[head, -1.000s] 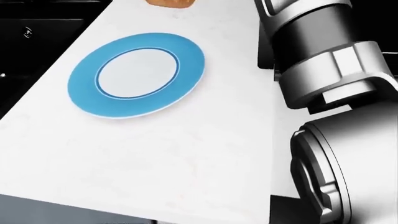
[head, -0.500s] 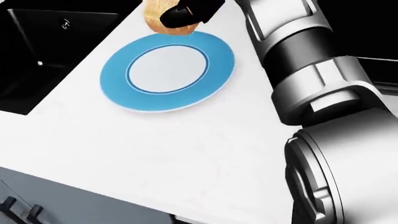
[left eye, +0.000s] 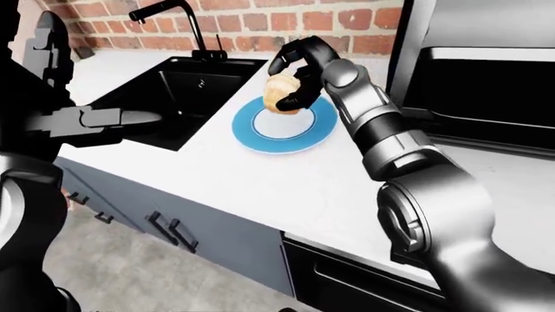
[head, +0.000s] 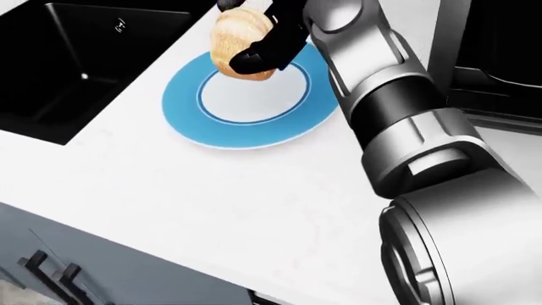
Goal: Pick the bread from the tray and place it on the plate on the counter.
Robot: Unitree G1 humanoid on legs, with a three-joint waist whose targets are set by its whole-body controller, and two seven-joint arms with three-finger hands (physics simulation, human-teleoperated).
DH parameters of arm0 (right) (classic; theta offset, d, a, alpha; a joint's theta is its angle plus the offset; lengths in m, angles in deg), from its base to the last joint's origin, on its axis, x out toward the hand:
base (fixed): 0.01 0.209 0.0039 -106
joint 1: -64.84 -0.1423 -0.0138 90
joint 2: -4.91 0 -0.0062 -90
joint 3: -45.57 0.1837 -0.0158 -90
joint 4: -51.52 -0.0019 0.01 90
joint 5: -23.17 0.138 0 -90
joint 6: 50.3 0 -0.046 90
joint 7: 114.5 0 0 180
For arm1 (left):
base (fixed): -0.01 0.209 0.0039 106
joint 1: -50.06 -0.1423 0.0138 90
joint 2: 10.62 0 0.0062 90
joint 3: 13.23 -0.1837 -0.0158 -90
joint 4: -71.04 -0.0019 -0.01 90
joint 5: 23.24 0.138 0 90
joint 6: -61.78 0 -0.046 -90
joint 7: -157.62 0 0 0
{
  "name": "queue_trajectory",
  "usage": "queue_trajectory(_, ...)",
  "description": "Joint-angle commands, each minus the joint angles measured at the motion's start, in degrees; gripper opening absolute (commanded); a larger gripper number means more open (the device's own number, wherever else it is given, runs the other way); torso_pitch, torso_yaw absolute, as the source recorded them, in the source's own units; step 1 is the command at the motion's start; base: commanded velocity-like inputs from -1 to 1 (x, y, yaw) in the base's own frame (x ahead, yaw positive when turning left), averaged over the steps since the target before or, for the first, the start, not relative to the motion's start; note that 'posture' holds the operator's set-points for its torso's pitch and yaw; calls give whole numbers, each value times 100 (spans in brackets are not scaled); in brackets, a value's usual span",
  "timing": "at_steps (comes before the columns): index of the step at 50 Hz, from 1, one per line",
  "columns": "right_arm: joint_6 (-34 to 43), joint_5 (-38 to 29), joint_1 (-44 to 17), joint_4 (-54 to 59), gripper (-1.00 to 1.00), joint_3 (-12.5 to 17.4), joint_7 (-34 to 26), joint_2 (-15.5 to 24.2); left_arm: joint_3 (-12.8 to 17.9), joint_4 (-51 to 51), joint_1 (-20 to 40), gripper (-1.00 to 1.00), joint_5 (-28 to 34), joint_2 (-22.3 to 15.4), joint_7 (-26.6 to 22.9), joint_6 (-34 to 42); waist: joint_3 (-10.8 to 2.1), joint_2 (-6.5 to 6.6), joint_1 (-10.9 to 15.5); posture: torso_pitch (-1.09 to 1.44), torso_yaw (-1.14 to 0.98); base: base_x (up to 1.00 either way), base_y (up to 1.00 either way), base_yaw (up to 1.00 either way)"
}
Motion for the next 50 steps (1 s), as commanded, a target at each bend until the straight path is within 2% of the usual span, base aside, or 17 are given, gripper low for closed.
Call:
queue_trajectory(1, -171, 6, -247, -255, -100, 14, 63, 23, 101, 78, 112, 100, 46, -86, 8, -140, -162, 3, 10, 0, 72, 0, 0, 0)
queue_trajectory(12, -218, -198, -87, -170, -100, -53, 218, -25, 95, 93, 98, 100, 75, -72, 0, -133, -171, -2, 42, 0, 72, 0, 0, 0)
queue_trajectory(39, -66, -505, 60, -29, -100, 2, 573, -23, 90, 73, 174, 100, 107, -105, -49, -58, -184, 1, 78, 0, 72, 0, 0, 0)
queue_trajectory(40, -74, -501, 69, -26, -74, 8, 567, -26, 95, 73, 173, 100, 107, -103, -49, -59, -184, 1, 78, 0, 72, 0, 0, 0)
queue_trajectory(42, -67, -503, 78, -16, -73, 17, 575, -27, 98, 79, 156, 100, 113, -104, -57, -67, -184, 2, 79, 0, 72, 0, 0, 0)
queue_trajectory(44, -71, -512, 92, -12, -52, 15, 589, -29, 103, 96, 132, 100, 109, -90, -59, -67, -185, 2, 79, 0, 72, 0, 0, 0)
queue_trajectory(45, -74, -507, 99, -9, -51, 20, 585, -31, 103, 104, 114, 100, 113, -82, -64, -71, -185, 2, 79, 0, 72, 0, 0, 0)
queue_trajectory(47, -81, -510, 115, -10, -32, 17, 580, -40, 114, 100, 116, 100, 120, -88, -66, -64, -185, 2, 79, 0, 72, 0, 0, 0)
queue_trajectory(50, -86, -502, 121, 0, -28, 28, 604, -42, 123, 108, 132, 100, 105, -96, -60, -50, -185, 1, 79, 0, 72, 0, 0, 0)
